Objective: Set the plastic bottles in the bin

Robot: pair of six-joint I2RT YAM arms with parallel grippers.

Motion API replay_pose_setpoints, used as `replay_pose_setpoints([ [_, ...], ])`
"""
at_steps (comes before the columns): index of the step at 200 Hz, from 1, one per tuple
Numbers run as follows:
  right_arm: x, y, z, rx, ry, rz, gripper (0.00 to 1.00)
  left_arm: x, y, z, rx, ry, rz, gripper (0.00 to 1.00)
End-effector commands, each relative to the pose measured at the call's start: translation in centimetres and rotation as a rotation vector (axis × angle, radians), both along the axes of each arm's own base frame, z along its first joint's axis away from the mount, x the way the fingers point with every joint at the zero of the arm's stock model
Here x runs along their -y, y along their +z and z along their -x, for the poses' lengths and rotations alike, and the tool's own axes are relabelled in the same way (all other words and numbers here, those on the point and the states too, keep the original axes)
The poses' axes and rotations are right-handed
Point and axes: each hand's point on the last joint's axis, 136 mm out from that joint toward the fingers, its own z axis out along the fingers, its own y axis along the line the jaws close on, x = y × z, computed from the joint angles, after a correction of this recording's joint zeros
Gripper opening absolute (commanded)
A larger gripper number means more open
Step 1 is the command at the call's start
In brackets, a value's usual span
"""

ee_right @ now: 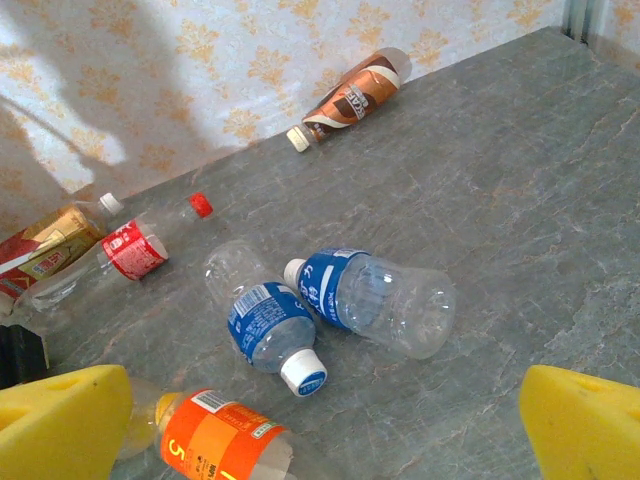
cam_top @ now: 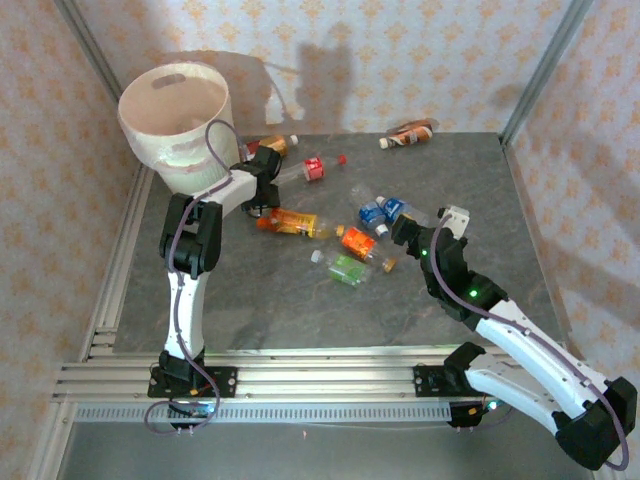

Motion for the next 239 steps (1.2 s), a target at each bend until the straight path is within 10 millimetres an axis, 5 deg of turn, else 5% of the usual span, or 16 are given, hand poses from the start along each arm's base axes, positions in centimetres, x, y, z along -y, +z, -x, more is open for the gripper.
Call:
replay_pose_setpoints([
  [1,0.5,-0.3,0.0,0.006,-0.028,0.005,0.99,-0.1,2.6,0.8,0.016,0.016,0.016,0.51],
  [108,-9.0,0.5,0.5,0.072,0.535,0.017,0.99,1.3,9.2,1.6,0.170,-0.044,0.089,0.47],
  [136,-9.4,-0.2,0.2,0.049,0.548,0.026,0.99,3.2,9.3,2.4,0.184,-0.085,0.196,0.47],
  [168,-9.3,-0.5,0.1,0.041,0.532,0.010,0.99,4.5,12.3,3.5,0.276,-0.106,0.279,0.46],
  [239,-10.2,0.3,0.3,0.104,0.571,-0.047,0.99,11.8,22.2,6.0,0.481,-0.369,0.528,0.46],
])
